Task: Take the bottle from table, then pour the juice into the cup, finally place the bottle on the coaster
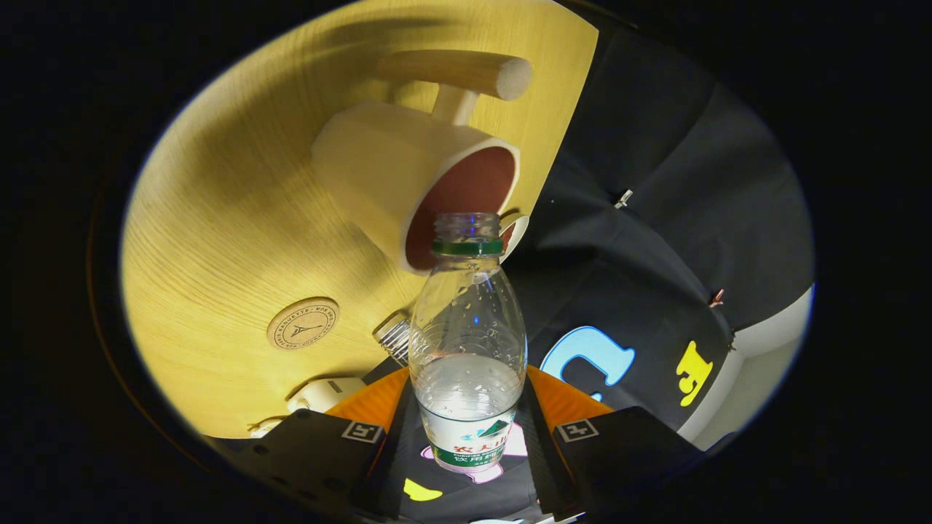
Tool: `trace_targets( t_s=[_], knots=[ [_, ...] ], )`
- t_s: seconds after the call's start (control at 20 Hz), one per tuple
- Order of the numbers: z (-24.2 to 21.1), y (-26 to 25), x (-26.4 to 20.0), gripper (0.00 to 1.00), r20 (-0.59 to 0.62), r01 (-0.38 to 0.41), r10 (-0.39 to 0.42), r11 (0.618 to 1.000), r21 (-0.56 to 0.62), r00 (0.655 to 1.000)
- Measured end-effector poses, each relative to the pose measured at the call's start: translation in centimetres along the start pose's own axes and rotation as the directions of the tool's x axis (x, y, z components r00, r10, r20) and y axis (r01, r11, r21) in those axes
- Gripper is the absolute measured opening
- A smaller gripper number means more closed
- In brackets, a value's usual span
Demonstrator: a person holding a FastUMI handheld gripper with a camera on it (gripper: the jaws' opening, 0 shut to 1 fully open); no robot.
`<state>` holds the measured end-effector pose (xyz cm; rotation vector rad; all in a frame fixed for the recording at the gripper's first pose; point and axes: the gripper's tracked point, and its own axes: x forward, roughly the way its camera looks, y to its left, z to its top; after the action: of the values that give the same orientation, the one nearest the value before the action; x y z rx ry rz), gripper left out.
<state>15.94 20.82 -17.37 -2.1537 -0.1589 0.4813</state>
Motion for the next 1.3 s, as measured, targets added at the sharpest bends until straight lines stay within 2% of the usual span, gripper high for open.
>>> trace_targets(
  t_s=[0.2, 0.35, 0.45, 0.55, 0.7, 0.85, 0.95, 1.1, 1.15, 1.3],
  knots=[
    [-0.1, 0.5, -0.4, 0.71, -0.019, -0.037, 0.040, 0.992, 0.121, 0.999],
    [-0.6, 0.6, -0.6, 0.71, -0.045, -0.051, 0.063, 0.971, 0.234, 0.997],
    [-1.1, 0.8, -1.1, 0.71, -0.059, -0.051, 0.074, 0.942, 0.333, 0.995],
    [-1.7, 1.0, -1.7, 0.71, -0.060, -0.056, 0.096, 0.874, 0.483, 0.994],
    [-2.9, 1.2, -2.5, 0.71, -0.037, -0.075, 0.141, 0.711, 0.699, 0.989],
    [-3.8, 0.2, -2.7, 0.72, 0.009, -0.074, 0.120, 0.545, 0.835, 0.993],
    [-4.2, 0.9, -2.6, 0.72, 0.044, -0.089, 0.122, 0.391, 0.916, 0.992],
    [-4.8, 0.8, -2.9, 0.72, 0.113, -0.124, 0.093, 0.119, 0.985, 0.989],
    [-4.8, 0.3, -2.7, 0.72, 0.123, -0.125, 0.065, 0.042, 0.991, 0.990],
    [-6.7, -0.5, -1.3, 0.72, 0.118, -0.121, -0.028, -0.131, 0.984, 0.993]
  ],
)
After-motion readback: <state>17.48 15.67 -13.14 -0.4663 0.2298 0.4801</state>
